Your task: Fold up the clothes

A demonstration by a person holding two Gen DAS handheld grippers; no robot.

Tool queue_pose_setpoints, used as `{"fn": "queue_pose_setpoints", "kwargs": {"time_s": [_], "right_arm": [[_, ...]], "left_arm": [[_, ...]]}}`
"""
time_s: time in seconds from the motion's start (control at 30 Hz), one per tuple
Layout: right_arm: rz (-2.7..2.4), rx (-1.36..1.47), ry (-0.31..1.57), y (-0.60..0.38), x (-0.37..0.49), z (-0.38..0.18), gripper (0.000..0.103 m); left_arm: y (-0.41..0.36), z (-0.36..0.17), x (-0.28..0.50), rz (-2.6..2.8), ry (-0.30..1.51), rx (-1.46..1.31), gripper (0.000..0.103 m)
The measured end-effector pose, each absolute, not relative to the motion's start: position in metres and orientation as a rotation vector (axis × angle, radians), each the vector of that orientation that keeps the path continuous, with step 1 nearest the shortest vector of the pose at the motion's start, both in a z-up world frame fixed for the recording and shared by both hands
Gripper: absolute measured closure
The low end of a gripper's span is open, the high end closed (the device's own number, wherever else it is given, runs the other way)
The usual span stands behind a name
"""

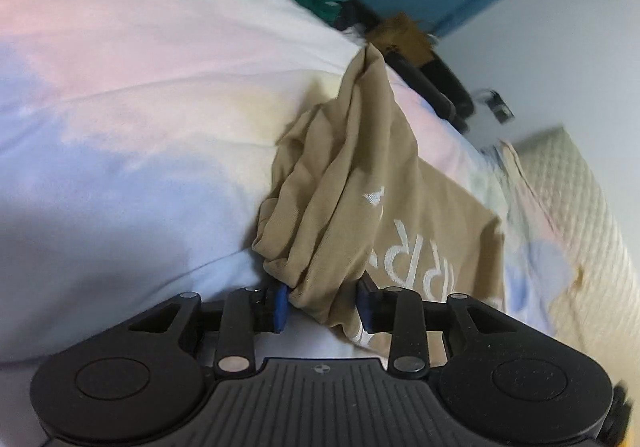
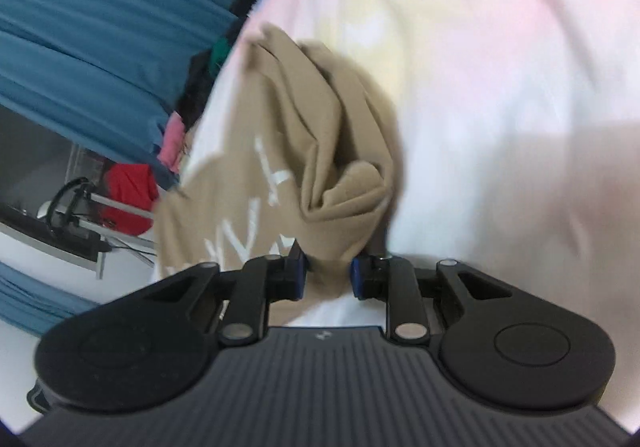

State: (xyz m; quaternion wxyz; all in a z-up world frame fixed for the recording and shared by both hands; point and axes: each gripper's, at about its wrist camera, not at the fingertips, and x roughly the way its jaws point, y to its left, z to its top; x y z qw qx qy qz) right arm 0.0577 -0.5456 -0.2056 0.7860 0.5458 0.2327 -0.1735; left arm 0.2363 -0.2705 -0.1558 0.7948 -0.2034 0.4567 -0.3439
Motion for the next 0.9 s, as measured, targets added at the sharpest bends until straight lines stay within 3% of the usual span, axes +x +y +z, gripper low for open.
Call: {"fn": "queue_pose_setpoints", "kwargs": {"time_s": [0.1, 0.17, 0.37, 0.4, 0.47, 0.5, 0.53, 0.73, 0.9], "right_arm": [[-0.400, 1.178, 0.565, -0.542, 0.056, -0.190, 0.078], [-0.419, 1.167, 0.625, -0.539, 0.053, -0.170, 0.078], [-0.368, 1.043, 0.639, -0.521, 0.029, -0.092, 0.077], [-0.355, 1.013, 0.628, -0.516, 0.022, -0.077, 0.073], [-0.344, 0.947, 0.577, -0.509, 0.005, -0.050, 0.050], [-0.340, 0.914, 0.550, -0.505, -0.003, -0.036, 0.026], [-0.335, 0.881, 0.523, -0.501, -0.012, -0.023, 0.010], [-0.305, 0.690, 0.416, -0.479, -0.072, 0.045, 0.013], [-0.292, 0.558, 0.339, -0.455, -0.114, 0.071, 0.013]], "left_arm": [[-0.271, -0.144, 0.227, -0.730, 0.977, -0.372, 0.055], [-0.271, -0.127, 0.217, -0.705, 0.995, -0.320, 0.031], [-0.262, -0.044, 0.161, -0.705, 0.907, -0.180, 0.019], [-0.262, -0.029, 0.151, -0.705, 0.882, -0.160, 0.018], [-0.264, 0.003, 0.130, -0.705, 0.833, -0.120, 0.005], [-0.259, 0.019, 0.116, -0.700, 0.796, -0.103, 0.002], [-0.257, 0.035, 0.103, -0.707, 0.764, -0.087, 0.000], [-0.238, 0.114, 0.031, -0.741, 0.574, -0.019, 0.000], [-0.216, 0.147, -0.025, -0.727, 0.461, 0.013, 0.000]]}}
